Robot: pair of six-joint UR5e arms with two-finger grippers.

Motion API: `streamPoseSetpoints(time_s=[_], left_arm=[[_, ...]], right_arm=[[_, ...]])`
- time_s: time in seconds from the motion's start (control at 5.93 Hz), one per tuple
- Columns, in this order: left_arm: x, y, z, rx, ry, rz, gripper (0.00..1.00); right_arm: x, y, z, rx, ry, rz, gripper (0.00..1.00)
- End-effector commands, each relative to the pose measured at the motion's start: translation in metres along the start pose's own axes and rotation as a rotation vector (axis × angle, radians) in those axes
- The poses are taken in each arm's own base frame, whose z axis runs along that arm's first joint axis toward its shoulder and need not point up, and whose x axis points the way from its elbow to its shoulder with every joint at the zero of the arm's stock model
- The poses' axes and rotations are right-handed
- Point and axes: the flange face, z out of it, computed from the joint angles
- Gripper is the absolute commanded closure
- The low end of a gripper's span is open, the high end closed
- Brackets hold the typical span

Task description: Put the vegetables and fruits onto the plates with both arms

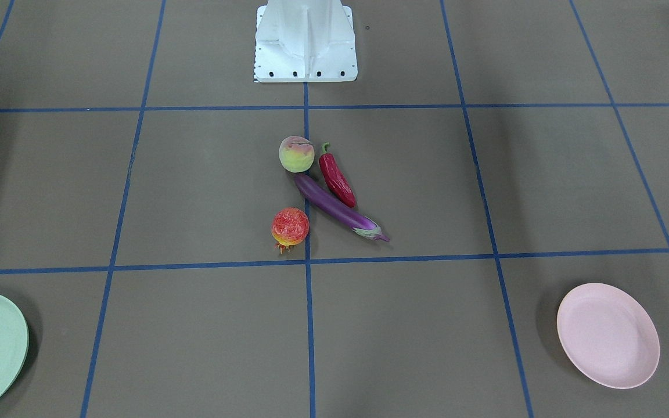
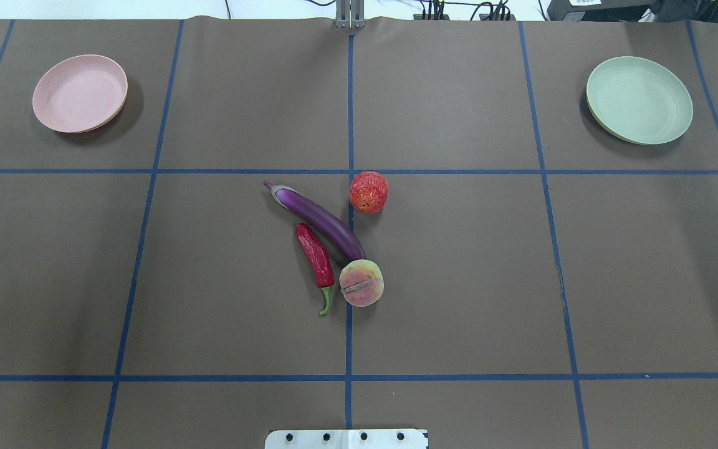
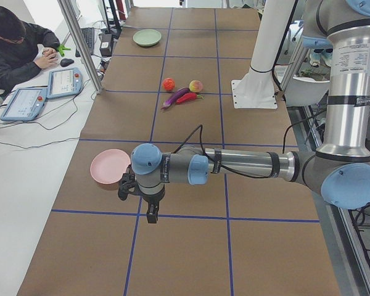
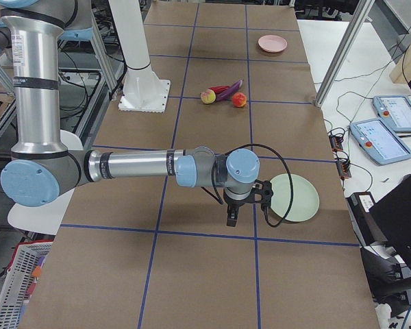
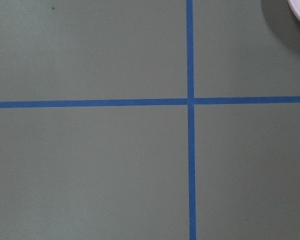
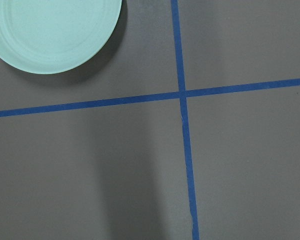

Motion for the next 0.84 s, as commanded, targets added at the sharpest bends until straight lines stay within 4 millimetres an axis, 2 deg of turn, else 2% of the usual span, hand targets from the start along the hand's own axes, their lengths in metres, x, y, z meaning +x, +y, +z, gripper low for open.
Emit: streamPoseSetpoints(time_s=[0.0, 0.17, 0.34, 0.51, 0.67], left_arm=[[0.005, -0.002, -0.004, 0.01, 0.003, 0.01, 0.0], [0.014, -0.014, -0.013, 0.03, 0.001, 0.031, 0.0], [0.03, -0.036, -0.03, 0.077, 0.002, 0.074, 0.0], [0.055, -0.047, -0.05, 0.119, 0.002, 0.123, 0.0], [0.089, -0.068, -0.054, 0.125, 0.008, 0.18, 0.0]], right_arm=[[-0.009, -0.003, -0.007, 0.013, -0.003, -0.013, 0.0], [-0.009, -0.004, -0.008, 0.016, -0.002, -0.017, 0.0], [-0.015, -0.008, -0.012, 0.025, -0.001, -0.027, 0.0], [-0.033, -0.023, -0.025, 0.05, -0.005, -0.058, 0.0], [-0.062, -0.035, -0.031, 0.065, 0.0, -0.107, 0.0]])
